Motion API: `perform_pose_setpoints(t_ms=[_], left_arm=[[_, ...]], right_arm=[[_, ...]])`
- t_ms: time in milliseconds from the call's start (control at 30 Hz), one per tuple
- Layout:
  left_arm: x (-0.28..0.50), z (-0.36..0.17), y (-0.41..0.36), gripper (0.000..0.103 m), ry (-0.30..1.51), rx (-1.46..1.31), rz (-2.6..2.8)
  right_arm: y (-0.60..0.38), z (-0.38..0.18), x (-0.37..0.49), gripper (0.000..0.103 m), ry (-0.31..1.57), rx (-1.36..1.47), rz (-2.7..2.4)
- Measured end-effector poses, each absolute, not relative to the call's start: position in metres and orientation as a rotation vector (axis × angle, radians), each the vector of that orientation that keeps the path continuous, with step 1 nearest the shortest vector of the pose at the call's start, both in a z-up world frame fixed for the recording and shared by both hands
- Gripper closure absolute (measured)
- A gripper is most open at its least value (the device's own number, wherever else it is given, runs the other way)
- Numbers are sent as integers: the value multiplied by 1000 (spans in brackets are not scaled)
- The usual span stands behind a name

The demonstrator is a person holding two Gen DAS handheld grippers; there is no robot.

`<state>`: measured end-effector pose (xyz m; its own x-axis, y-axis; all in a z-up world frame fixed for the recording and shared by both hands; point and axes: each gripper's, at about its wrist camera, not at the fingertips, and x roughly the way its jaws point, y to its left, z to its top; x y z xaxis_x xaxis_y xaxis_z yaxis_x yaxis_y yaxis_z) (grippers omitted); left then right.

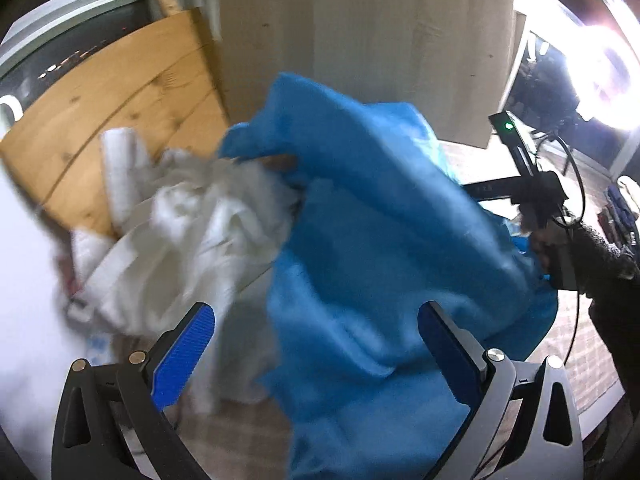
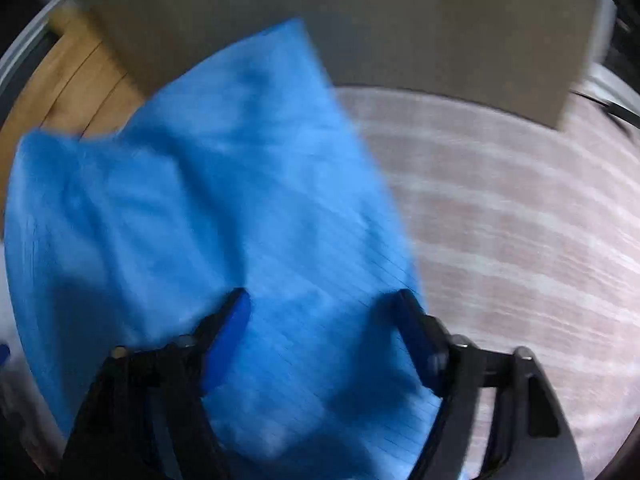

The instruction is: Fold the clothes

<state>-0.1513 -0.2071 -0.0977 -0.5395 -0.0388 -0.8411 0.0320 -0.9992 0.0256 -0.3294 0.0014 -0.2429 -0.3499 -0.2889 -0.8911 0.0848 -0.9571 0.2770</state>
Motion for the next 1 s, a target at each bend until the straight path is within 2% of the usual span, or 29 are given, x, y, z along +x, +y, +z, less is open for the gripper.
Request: perform_pose_setpoints(t_ms=[33, 100, 267, 300, 333, 400, 533, 600, 667, 700, 733, 833, 1000], left_arm=[[-145, -97, -215, 1, -9, 1479, -2705], [-136, -96, -228, 1, 9, 1460, -2682], [-117, -95, -257, 1, 73, 1424, -2642], [-117, -97, -258, 1, 86, 1425, -2643], [-116, -98, -257, 1, 95, 1425, -2646], [-115, -98, -254, 1, 104, 1425, -2660], [-113, -94, -245, 1, 92, 1418, -2689], [-109, -91, -242, 1, 66, 1416, -2691], [-103, -89, -241, 1, 39, 1414, -2682], [-99, -88, -242, 1, 28, 1411, -2676], [-96, -87, -244, 1, 21, 1406, -2671], [-87, -86, -253, 1, 15, 1394, -2654], [-84, -85, -265, 1, 76, 1373, -2652]], right_arm=[[-5, -240, -325, 102, -275, 1618, -2368], [-11, -222, -308, 102, -313, 1539, -2364], [-20, -165, -249, 99, -151, 1449, -2410], [-22, -153, -237, 84, -115, 1432, -2419], [-27, -145, -225, 54, -54, 1427, -2432], [-38, -133, -203, 23, 20, 1377, -2435], [-75, -142, -207, 21, 136, 1297, -2377], [-99, -161, -226, 21, 293, 1308, -2409], [-113, -189, -248, 23, 357, 1364, -2427], [-114, -199, -254, 53, 325, 1396, -2410], [-110, -204, -257, 102, 243, 1431, -2371], [-74, -184, -246, 100, 0, 1393, -2388], [50, -97, -171, 102, -199, 1223, -2703]])
